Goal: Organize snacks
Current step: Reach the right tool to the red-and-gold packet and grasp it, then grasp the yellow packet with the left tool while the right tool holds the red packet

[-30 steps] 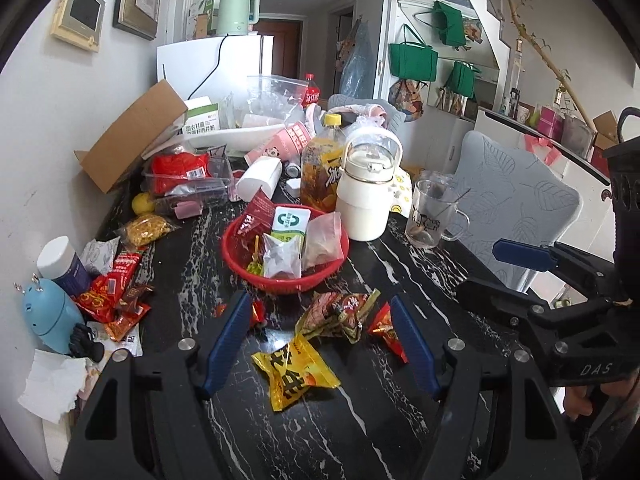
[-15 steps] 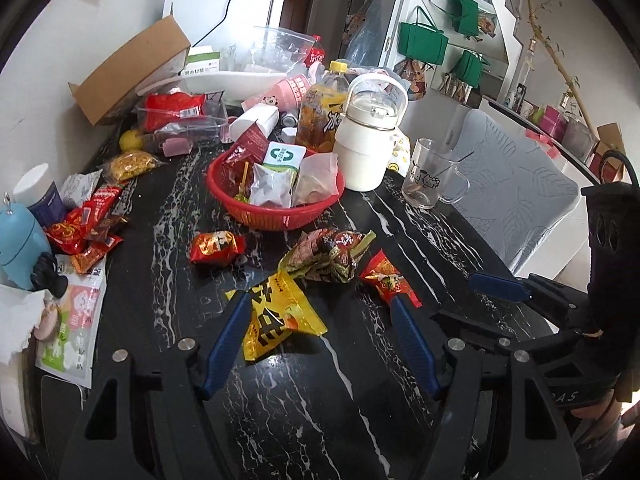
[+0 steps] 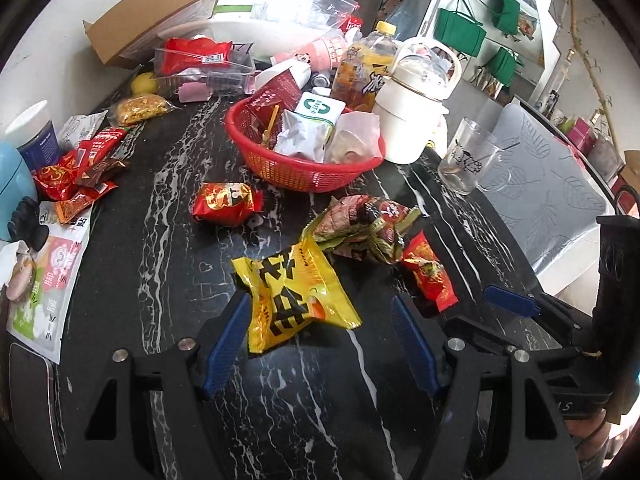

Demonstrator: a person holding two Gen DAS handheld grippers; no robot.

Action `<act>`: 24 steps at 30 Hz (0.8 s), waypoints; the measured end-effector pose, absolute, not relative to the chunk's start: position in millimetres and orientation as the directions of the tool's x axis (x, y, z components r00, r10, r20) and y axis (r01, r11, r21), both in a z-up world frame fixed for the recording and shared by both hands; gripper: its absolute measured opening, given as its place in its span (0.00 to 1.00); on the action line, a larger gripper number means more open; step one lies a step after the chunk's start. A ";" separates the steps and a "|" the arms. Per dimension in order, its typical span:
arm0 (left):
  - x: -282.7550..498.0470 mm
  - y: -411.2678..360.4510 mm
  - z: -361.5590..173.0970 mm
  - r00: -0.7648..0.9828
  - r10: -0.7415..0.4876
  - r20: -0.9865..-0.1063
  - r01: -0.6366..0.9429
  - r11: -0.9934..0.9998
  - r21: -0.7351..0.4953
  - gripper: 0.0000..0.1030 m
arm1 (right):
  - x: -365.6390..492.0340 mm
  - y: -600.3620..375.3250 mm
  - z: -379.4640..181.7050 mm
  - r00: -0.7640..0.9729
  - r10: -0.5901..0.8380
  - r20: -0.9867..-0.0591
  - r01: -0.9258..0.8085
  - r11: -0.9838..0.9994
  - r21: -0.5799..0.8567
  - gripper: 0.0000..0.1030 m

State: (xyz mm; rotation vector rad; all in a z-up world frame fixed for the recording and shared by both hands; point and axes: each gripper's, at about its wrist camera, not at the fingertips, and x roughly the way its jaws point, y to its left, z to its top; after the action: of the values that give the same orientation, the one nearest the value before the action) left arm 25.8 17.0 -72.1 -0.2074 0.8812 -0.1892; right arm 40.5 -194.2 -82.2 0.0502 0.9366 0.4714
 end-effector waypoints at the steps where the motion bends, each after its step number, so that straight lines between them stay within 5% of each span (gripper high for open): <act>1: 28.8 17.8 -73.2 0.620 -0.245 -0.746 0.074 0.964 -0.255 0.69 | 43.8 -193.9 -83.7 0.498 0.409 -0.765 -0.367 0.898 0.241 0.83; 11: 64.6 22.6 -92.9 0.567 -0.226 -0.792 0.028 0.966 -0.255 0.69 | 79.3 -193.3 -96.8 0.476 0.403 -0.781 -0.361 0.900 0.244 0.78; 21: 71.4 20.6 -102.9 0.561 -0.210 -0.801 0.010 0.969 -0.246 0.69 | 97.2 -192.0 -112.6 0.444 0.390 -0.807 -0.347 0.905 0.247 0.41; 24: 68.6 18.9 -103.5 0.568 -0.196 -0.799 0.010 0.973 -0.232 0.69 | 94.6 -192.3 -112.9 0.449 0.386 -0.806 -0.345 0.907 0.242 0.38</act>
State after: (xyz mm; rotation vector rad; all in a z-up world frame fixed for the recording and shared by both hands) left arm 68.6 18.9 -103.5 -0.2104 0.9607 -0.1219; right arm 94.6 -192.3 -112.9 0.0449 1.0087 0.4524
